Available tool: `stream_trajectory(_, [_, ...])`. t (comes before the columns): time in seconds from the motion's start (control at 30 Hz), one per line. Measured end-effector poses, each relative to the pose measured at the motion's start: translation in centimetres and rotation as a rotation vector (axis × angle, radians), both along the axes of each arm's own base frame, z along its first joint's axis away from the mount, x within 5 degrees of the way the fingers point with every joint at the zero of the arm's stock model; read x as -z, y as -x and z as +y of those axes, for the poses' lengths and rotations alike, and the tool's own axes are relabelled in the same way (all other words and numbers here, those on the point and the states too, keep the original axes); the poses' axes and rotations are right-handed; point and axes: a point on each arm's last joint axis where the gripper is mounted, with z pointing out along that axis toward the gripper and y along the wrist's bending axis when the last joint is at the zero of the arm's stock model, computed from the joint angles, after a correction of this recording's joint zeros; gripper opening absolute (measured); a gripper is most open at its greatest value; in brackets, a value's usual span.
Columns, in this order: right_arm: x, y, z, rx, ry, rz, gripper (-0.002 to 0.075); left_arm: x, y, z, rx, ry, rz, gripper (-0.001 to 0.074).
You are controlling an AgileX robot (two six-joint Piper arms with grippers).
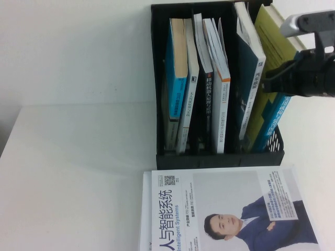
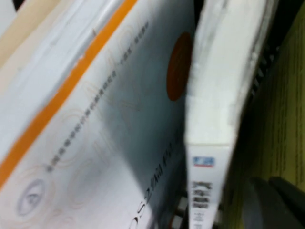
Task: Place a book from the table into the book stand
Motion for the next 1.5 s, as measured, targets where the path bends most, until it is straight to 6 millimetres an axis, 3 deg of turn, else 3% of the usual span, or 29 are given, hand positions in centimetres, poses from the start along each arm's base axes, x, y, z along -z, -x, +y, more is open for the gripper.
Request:
stream_trajectory(0.13, [-2.3, 1.6, -1.0, 0.003, -0.020, -0.040, -0.0005, -0.2, 1.2, 0.8, 0.001, 0.005, -0.001, -0.0002])
stream_trajectory(0.37, [-6.4, 7.8, -3.0, 0.039, -0.105, -0.124, -0.0005, 1.0, 5.7, 3.0, 0.073, 0.057, 0.046, -0.0002])
stream_trajectory(0.47, [-6.9, 10.9, -3.5, 0.018, -0.121, -0.132, -0.0005, 2.5, 8.0, 4.3, 0.104, 0.080, 0.047, -0.0002])
stream_trajectory(0.57, [-6.0, 13.6, -3.9, -0.005, -0.115, -0.105, -0.0005, 4.6, 9.9, 5.7, 0.099, 0.095, 0.022, -0.0002])
stream_trajectory(0.77, [-4.9, 18.5, -5.4, 0.048, -0.118, -0.083, -0.0005, 11.0, 12.3, 7.6, 0.094, 0.109, -0.017, -0.0002])
stream_trajectory(0.97, [-3.9, 22.2, -7.7, 0.212, -0.061, -0.008, -0.0004, 18.2, 11.5, 7.0, 0.073, 0.130, 0.048, -0.0002])
stream_trajectory(1.13, [-2.7, 24.7, -9.3, 0.313, -0.039, -0.098, -0.0004, 22.7, 9.8, 5.8, 0.062, 0.160, 0.075, -0.0002])
stream_trajectory(1.27, [-0.4, 26.2, -9.8, 0.326, -0.041, -0.131, -0.0004, 24.5, 9.3, 5.3, 0.060, 0.182, 0.075, -0.0002])
stream_trajectory(1.5, [1.6, 27.4, -10.1, 0.343, -0.041, -0.081, -0.0004, 24.5, 9.1, 5.2, 0.063, 0.193, 0.053, -0.0002])
